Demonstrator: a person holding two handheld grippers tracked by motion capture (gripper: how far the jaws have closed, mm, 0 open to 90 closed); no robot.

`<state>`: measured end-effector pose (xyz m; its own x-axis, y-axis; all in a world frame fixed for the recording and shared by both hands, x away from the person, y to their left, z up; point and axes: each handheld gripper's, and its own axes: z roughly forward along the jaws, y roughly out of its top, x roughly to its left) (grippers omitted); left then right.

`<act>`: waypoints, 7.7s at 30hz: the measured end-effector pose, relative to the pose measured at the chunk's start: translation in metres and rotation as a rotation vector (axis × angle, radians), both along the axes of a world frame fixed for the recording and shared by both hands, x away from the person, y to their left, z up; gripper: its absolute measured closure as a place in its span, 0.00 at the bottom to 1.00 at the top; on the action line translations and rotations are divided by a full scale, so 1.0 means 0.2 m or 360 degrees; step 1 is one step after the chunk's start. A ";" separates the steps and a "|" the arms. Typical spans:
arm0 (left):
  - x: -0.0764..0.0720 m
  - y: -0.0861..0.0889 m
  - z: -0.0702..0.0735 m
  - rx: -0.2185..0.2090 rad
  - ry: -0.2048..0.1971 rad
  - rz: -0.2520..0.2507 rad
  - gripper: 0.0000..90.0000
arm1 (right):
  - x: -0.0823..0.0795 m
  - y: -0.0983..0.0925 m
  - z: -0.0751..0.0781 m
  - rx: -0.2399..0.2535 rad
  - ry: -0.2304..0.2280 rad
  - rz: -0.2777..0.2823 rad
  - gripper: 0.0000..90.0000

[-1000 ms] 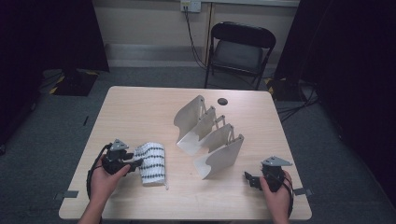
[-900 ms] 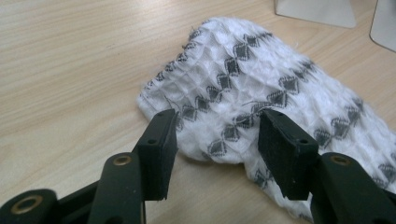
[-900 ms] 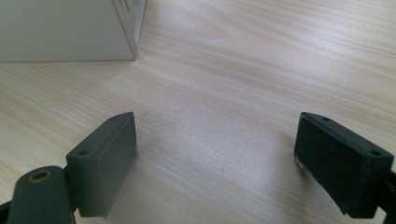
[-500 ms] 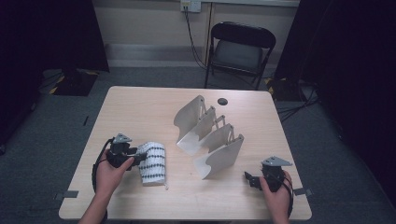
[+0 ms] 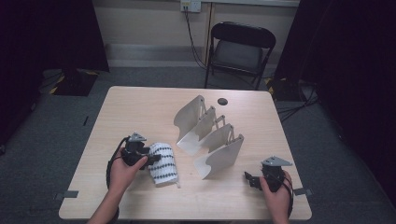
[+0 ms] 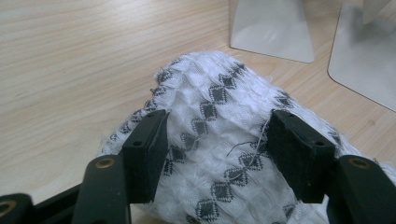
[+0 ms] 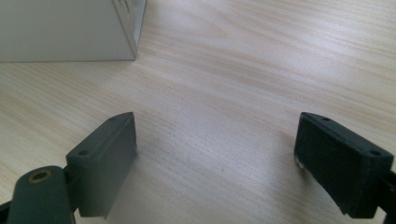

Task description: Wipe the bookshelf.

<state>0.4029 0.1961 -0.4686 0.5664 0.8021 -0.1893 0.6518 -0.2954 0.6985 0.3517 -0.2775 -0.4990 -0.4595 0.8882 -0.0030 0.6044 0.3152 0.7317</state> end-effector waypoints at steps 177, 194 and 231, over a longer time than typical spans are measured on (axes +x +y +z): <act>-0.27 0.17 0.02 0.0113 0.0041 0.0135 0.20 | -0.02 0.01 0.00 0.0001 -0.0002 0.0012 0.14; -0.08 0.02 -0.07 0.0303 0.0024 0.0124 0.33 | -0.01 0.00 0.00 0.0002 0.0002 0.0022 0.14; -0.09 -0.63 -0.02 0.0139 -0.0133 -0.0706 0.53 | 0.01 0.01 0.00 0.0001 0.0002 0.0031 0.14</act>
